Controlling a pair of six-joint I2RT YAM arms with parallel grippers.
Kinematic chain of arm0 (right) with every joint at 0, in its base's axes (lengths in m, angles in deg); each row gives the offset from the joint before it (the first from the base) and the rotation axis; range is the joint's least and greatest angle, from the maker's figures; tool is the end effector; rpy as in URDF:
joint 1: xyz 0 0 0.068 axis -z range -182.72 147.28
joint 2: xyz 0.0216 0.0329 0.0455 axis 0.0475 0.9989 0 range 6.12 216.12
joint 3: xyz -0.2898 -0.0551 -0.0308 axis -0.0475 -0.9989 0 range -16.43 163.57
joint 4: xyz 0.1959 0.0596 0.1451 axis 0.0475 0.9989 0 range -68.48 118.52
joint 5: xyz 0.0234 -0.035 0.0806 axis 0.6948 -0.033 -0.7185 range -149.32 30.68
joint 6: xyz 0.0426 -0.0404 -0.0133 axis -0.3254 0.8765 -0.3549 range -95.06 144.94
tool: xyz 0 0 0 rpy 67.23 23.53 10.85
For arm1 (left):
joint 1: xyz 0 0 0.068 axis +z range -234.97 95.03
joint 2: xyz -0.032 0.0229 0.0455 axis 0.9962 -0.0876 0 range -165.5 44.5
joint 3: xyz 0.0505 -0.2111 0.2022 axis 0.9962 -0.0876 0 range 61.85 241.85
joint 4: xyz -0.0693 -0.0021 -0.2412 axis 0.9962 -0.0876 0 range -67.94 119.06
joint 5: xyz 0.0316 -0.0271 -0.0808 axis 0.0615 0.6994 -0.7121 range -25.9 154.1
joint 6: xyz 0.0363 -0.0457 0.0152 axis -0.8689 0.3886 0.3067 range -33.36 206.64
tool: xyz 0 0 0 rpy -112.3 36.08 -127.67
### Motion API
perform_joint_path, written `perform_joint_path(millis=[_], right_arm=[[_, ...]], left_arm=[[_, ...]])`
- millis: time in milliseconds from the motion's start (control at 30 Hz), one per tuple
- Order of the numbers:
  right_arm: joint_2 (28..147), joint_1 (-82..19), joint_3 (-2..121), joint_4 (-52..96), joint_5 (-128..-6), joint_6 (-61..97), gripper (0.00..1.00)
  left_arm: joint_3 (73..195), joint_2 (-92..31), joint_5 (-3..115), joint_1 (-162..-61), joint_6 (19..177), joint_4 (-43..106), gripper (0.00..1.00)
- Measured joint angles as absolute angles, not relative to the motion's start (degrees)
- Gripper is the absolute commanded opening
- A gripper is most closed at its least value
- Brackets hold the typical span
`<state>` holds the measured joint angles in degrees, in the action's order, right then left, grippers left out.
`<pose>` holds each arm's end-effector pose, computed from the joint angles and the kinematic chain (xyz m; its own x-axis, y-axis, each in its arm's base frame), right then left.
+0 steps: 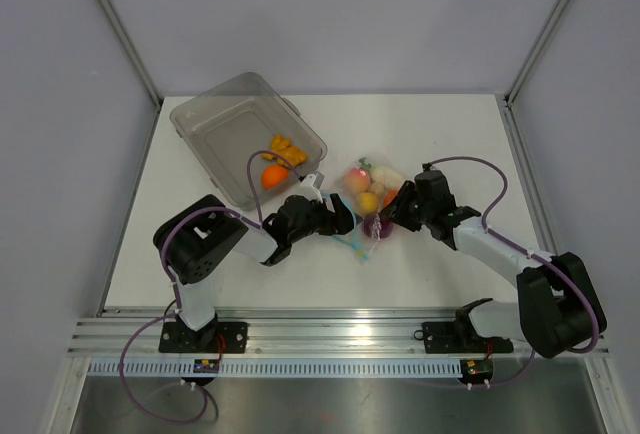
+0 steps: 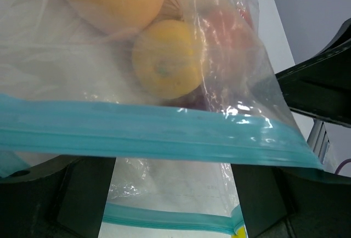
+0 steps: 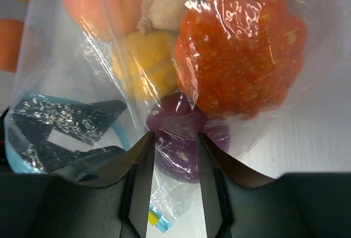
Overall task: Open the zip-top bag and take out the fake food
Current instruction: Pick up the fake fruit from the zipper food storage bag.
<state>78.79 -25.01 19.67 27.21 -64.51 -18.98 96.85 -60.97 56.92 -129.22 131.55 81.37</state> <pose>0.2253 0.0968 0.2182 -0.7531 0.4379 -0.4909 0.1150 0.8224 0.5572 0.2426 -0.2440 0.1545 -0.7068 -0.2893 -0.6456 0.3931 0.5982 -0.6983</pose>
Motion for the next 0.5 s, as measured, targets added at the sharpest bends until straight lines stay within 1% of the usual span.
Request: perform_joint_path(millis=[300,400,433,500], right_arm=[[79.40,-25.40,19.67,28.39,-62.24,-19.00,0.43],[79.73,-25.40,19.73,28.43,-61.89,-19.02,0.42],[80.10,-25.42,19.84,28.43,-61.89,-19.05,0.42],[81.24,-25.42,20.08,28.39,-61.91,-19.18,0.41]], left_arm=[[96.57,-60.97,56.81,-129.22,131.66,81.85,0.89],[96.57,-60.97,56.77,-129.22,131.75,81.87,0.94],[96.57,-60.97,56.77,-129.22,131.79,81.85,0.98],[96.55,-60.97,56.77,-129.22,131.88,81.87,0.99]])
